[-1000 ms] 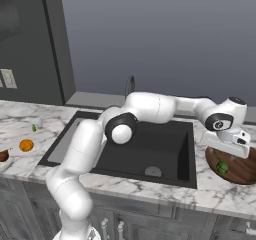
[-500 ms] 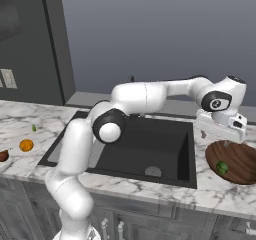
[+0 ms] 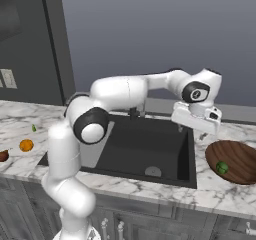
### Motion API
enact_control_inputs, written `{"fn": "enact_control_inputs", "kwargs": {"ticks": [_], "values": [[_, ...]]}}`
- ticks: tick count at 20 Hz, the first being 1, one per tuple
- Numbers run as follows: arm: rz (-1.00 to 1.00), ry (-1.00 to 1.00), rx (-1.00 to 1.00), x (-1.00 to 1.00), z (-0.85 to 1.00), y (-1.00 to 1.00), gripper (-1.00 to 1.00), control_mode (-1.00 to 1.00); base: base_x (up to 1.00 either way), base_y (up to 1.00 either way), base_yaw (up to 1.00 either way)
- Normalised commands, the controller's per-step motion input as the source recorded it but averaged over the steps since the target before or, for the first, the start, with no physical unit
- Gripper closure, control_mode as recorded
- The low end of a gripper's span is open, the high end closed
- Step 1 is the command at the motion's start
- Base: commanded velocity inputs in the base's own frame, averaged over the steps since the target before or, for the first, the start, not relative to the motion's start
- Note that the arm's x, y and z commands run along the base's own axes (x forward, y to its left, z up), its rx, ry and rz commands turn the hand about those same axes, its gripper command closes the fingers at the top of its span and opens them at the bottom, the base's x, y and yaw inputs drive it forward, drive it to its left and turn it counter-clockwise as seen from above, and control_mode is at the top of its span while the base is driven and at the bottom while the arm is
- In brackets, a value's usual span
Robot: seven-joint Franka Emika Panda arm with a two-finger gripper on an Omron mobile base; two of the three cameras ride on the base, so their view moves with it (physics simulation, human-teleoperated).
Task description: There is a mixed pile of frozen fruits and vegetables on the counter. Locate all the frozen vegetables and place the items in a bowl on the counter. Take all the frozen fruits and defrost them in a running sink.
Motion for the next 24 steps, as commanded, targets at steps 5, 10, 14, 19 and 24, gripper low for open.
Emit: {"fn": "enact_control_inputs", "kwargs": {"ticks": [5, 10, 14, 19, 24], "values": [[0.01, 0.01, -0.07, -0.03, 0.0, 0.93, -1.0, -1.0, 0.0, 0.0, 0.0], [0.0, 0.01, -0.07, 0.0, 0.0, 0.94, -1.0, -1.0, 0.0, 0.0, 0.0], [0.0, 0.0, -0.05, 0.0, -0.04, 0.93, -1.0, -1.0, 0.0, 0.0, 0.0], [0.0, 0.0, -0.04, 0.0, -0.1, 0.95, -1.0, -1.0, 0.0, 0.0, 0.0], [0.0, 0.01, -0.05, 0.0, -0.1, 0.97, -1.0, -1.0, 0.0, 0.0, 0.0]]}}
